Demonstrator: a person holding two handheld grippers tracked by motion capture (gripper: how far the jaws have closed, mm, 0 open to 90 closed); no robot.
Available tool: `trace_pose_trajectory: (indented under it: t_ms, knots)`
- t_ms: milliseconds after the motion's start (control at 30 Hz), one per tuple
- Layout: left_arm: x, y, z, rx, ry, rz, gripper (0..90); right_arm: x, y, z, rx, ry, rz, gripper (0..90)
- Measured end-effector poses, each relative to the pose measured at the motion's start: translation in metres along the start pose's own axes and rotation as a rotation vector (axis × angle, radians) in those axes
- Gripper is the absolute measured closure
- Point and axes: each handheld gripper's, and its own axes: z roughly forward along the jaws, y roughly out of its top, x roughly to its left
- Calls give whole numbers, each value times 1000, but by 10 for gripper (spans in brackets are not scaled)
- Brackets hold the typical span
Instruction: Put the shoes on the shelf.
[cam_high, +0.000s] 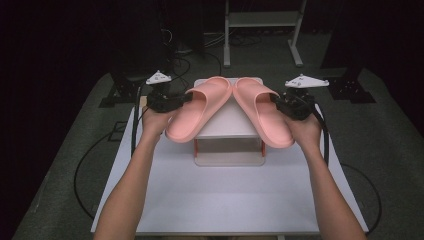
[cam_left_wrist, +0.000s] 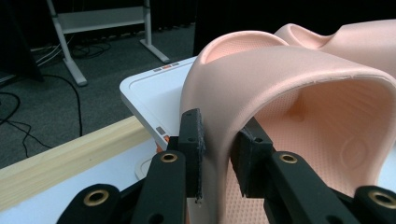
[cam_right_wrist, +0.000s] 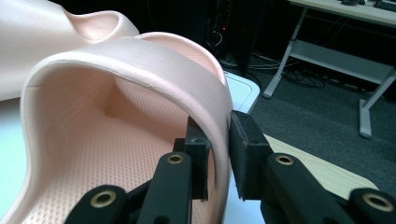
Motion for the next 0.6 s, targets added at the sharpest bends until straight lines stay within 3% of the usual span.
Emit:
trace_pose_trajectory:
  t_ms: [600]
  knots:
    - [2,1,5,-3,24,-44,699,5,7,15,20,12,39,735]
